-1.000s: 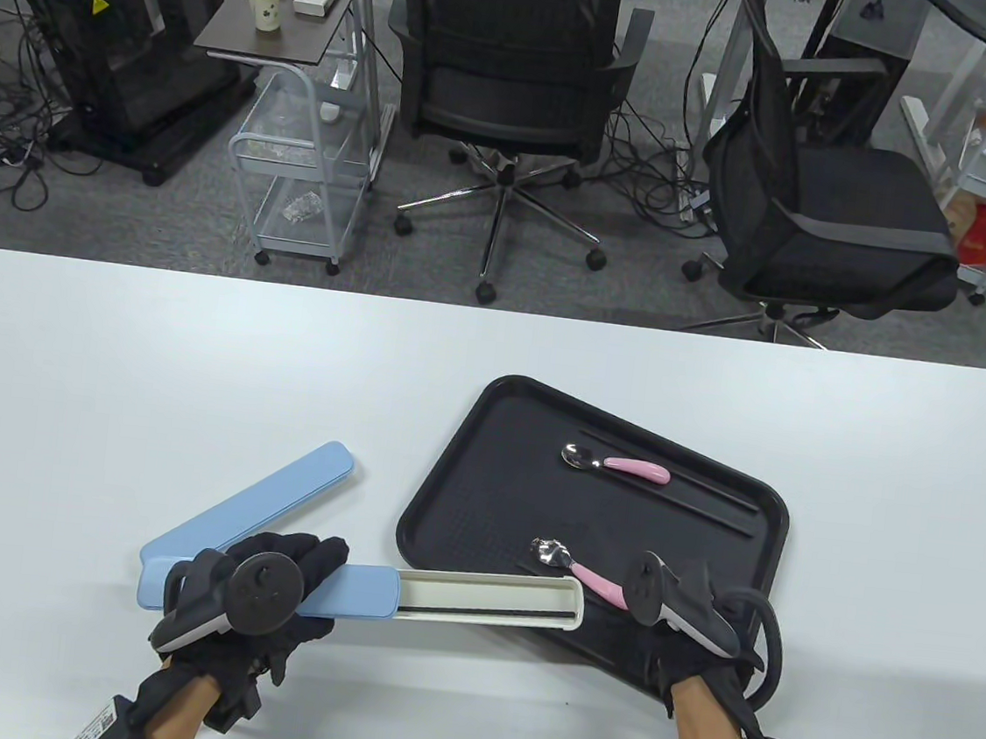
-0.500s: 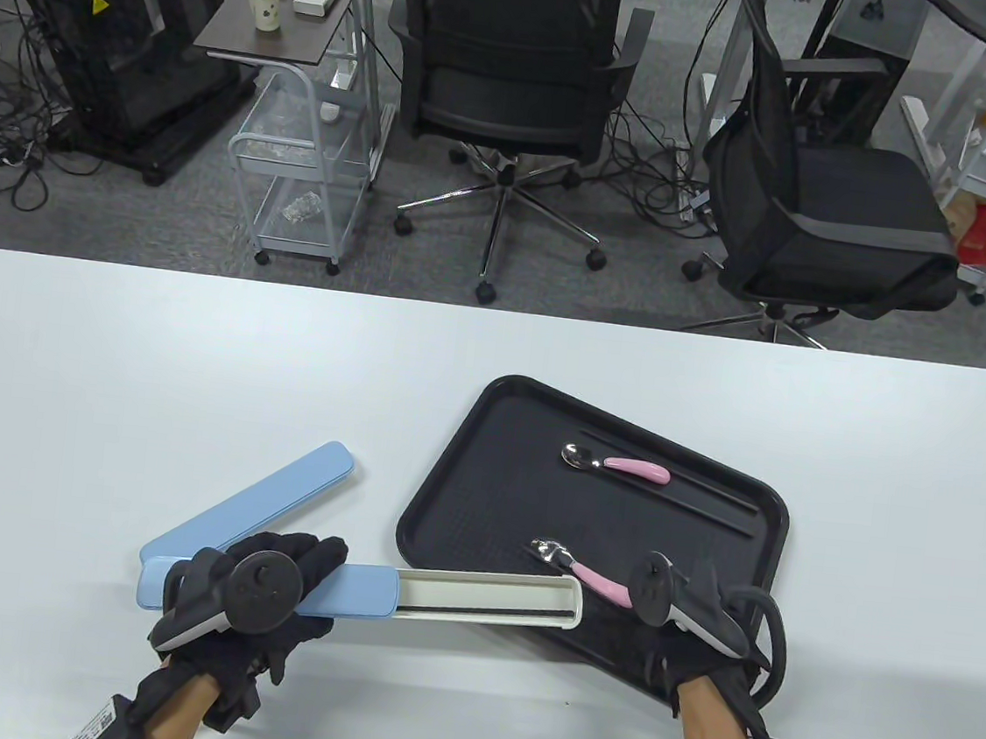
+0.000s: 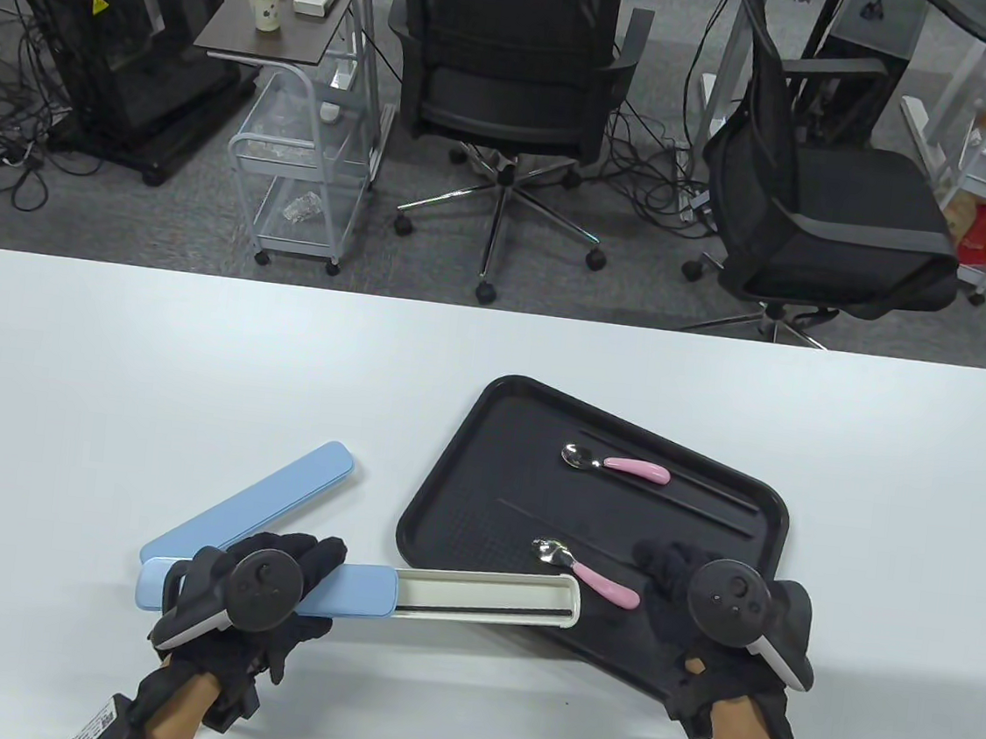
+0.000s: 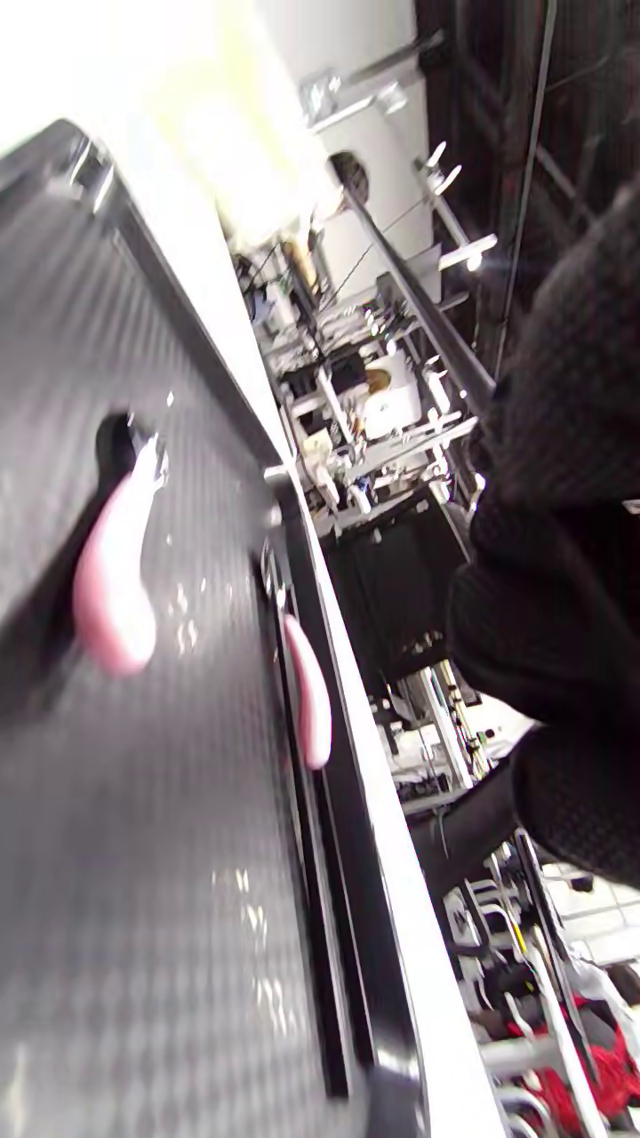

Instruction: Slide to open lunch boxes and place utensils

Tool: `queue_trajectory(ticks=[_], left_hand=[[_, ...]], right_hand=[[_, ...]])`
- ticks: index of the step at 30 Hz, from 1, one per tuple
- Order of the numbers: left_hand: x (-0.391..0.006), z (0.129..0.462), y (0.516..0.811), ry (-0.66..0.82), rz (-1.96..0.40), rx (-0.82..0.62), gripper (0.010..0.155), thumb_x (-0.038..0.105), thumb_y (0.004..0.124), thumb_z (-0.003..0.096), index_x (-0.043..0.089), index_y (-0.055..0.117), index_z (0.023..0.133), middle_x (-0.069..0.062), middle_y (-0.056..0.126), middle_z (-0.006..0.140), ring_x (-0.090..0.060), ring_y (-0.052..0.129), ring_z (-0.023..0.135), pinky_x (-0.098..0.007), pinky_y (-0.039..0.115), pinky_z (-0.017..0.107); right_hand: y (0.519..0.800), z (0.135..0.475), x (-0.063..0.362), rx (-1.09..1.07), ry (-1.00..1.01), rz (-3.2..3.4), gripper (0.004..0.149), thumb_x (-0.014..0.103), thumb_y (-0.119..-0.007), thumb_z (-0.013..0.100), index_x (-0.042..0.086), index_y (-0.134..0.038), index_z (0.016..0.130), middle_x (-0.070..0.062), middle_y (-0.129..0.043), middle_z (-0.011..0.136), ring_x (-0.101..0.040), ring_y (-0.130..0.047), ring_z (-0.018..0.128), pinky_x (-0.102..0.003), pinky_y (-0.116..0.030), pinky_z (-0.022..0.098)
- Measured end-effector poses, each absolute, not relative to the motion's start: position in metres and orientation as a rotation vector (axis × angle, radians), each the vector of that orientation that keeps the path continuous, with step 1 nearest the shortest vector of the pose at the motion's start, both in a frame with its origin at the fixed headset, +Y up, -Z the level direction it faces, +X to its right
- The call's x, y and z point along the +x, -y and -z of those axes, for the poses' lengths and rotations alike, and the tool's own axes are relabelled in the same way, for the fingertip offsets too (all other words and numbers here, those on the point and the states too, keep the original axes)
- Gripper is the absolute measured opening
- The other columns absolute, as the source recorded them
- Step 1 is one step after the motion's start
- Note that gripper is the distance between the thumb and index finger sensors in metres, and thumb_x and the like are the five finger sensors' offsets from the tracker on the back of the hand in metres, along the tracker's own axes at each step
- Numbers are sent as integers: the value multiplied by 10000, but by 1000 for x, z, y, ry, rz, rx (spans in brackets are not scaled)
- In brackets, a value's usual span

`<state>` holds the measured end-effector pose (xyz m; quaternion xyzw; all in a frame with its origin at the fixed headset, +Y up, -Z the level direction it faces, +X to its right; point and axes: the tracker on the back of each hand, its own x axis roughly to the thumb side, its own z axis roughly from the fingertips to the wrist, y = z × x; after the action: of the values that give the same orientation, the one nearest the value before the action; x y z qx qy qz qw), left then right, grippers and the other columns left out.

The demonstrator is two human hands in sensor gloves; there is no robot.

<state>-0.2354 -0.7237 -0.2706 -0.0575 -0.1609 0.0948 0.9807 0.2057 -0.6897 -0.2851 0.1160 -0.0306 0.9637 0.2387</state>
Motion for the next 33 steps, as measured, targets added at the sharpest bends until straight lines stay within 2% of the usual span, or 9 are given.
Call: queue_trajectory(ticks=[7,20,33], left_hand=[[-238,273,726,311,-198,-126,806,480,918,351,318,521,1034,-30,569,1032,-311,633,902,-610,454,724],[-226,266,722,365,-172,-99,807,488,915,352,316,521,1035,-14,571,1031,-310,639,898,-606,466,720],[-220,262,720,393,-158,-85,808,493,915,351,314,523,1035,-17,577,1029,-309,646,894,-603,475,716]], right_hand=[[682,276,172,464,106,-2778,406,222,-798,492,317,-766,885,-102,-733,920,-360,-782,844,-600,-593,695],[692,254,91,753,203,-2865,419,260,-806,487,358,-750,890,-68,-731,921,-340,-738,894,-587,-560,717],[694,246,74,822,240,-2896,422,280,-829,475,362,-759,882,-41,-754,905,-333,-733,915,-583,-565,716]])
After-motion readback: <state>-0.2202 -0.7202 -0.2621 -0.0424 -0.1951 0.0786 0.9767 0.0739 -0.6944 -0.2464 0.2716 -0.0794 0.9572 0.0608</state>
